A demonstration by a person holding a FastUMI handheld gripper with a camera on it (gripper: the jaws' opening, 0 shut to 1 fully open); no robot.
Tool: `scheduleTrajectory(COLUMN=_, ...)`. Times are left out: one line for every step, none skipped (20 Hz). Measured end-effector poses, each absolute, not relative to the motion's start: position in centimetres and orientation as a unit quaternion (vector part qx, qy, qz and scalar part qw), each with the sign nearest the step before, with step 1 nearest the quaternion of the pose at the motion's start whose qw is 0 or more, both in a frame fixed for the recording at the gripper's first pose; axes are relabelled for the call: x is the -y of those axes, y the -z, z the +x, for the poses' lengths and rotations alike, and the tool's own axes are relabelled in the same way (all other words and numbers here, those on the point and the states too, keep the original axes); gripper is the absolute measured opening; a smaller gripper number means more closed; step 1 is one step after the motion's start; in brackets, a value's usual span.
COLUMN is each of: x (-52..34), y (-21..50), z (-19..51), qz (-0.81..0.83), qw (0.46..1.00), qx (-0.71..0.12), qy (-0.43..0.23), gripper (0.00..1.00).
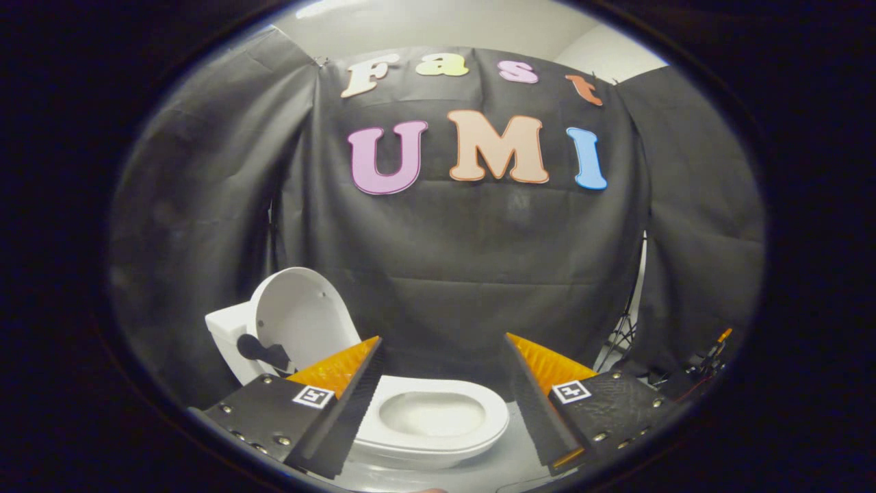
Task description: Open the toilet lid.
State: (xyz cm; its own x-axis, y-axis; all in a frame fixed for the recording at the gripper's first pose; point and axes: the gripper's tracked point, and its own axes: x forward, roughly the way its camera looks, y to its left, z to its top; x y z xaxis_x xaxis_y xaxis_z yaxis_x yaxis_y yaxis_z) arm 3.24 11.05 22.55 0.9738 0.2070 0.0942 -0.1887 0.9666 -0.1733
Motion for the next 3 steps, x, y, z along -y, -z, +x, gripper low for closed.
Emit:
scheduleTrajectory(x=-10.64, y=-22.82, z=3.26, qz=-0.082, qw=0.99, qx=0.061, qy=-0.096, gripper=1.0)
scheduleTrajectory(x=-10.07, y=-23.05, z=3.28, qz=-0.082, qw=0.991, qx=0.066, qy=-0.087, gripper=1.0)
scheduleTrajectory(x=-9.66, y=-22.95, z=3.41, qz=-0.08, qw=0.991, qx=0.064, qy=-0.081, gripper=1.0)
